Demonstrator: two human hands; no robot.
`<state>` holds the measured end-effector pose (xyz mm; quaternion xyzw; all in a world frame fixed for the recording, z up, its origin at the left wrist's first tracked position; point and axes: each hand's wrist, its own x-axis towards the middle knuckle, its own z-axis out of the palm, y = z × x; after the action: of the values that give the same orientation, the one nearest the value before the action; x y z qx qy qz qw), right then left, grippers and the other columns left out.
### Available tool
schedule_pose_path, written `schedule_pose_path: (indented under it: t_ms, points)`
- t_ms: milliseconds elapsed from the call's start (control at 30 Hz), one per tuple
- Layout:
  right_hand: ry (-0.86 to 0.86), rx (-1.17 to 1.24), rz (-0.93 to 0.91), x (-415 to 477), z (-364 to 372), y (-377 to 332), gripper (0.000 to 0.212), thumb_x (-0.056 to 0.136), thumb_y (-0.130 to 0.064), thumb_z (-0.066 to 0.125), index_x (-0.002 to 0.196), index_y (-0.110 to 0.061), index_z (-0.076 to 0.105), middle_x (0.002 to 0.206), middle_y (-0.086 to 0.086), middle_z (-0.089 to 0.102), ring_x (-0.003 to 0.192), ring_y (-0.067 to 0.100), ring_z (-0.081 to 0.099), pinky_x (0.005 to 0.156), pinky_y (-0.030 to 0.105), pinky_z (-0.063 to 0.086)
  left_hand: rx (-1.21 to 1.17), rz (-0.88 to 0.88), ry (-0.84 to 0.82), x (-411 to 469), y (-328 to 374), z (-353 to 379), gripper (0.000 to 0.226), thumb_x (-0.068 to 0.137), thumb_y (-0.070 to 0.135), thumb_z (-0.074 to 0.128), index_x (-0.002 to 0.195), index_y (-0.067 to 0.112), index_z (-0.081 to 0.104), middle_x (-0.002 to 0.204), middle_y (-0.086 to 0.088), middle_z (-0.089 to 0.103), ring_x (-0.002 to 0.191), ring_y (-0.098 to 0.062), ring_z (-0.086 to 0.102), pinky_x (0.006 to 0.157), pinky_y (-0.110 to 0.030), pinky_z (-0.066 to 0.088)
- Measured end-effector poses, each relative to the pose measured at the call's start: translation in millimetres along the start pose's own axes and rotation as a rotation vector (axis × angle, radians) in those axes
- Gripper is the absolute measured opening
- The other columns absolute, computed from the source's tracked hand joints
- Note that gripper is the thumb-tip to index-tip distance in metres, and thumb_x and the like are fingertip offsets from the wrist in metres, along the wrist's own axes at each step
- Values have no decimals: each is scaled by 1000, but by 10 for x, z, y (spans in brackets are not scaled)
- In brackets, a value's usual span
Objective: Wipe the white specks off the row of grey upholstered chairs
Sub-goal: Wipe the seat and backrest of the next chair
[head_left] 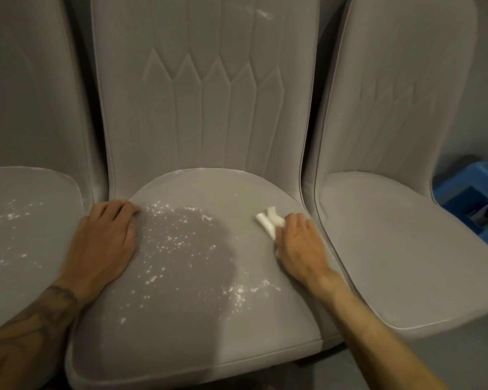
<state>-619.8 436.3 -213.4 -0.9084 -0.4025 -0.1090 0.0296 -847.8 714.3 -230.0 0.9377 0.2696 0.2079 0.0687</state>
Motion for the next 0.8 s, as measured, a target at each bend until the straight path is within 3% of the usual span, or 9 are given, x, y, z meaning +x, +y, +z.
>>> schedule_pose_path:
  t_ms: [67,167,333,400,533,600,800]
  points:
    - [58,176,-196,-194,24,-278,12,102,-20,45,106,-10,51,98,10,57,81,28,49,74,40,42,5,5,3,0,-9,10,40,102,26,34,121,8,64,122,-12,63,108,-36,53,84,-54,51]
    - [-58,305,-372,-309,-23,-239,29,108,-34,35,116,-13,53,106,5,52,88,23,45,81,34,38,8,6,8,-5,-11,15,38,101,24,35,121,8,64,122,-12,62,109,-37,52,83,-54,50]
    - [-18,61,76,123,-32,84,28,107,-24,33,110,-4,53,108,17,55,93,34,49,88,46,40,12,10,8,-11,8,-1,40,101,24,35,121,6,65,121,-14,63,106,-37,53,82,-54,50]
    - [-38,5,95,244,7,-104,29,106,-24,29,115,-6,51,115,15,54,98,33,49,89,43,38,13,9,5,-10,19,-8,39,101,23,36,121,6,65,120,-13,63,106,-37,53,83,-53,50]
    - [-44,291,-236,47,103,-513,29,107,-32,35,114,-8,51,111,12,52,92,28,44,83,39,34,18,15,7,-9,-5,1,38,101,24,36,121,7,64,121,-12,63,107,-35,53,83,-51,50]
    - [-67,321,-368,-4,66,-424,32,108,-35,36,115,-9,52,110,10,52,92,27,44,83,38,35,19,14,4,-13,-16,2,39,101,25,36,121,8,64,122,-11,63,108,-34,53,83,-50,50]
    - [-115,-16,71,548,74,-163,33,108,-29,26,124,-7,46,125,13,51,105,31,48,90,39,36,21,-12,3,-5,40,-15,39,101,23,36,120,7,65,119,-12,64,106,-36,55,82,-51,50]
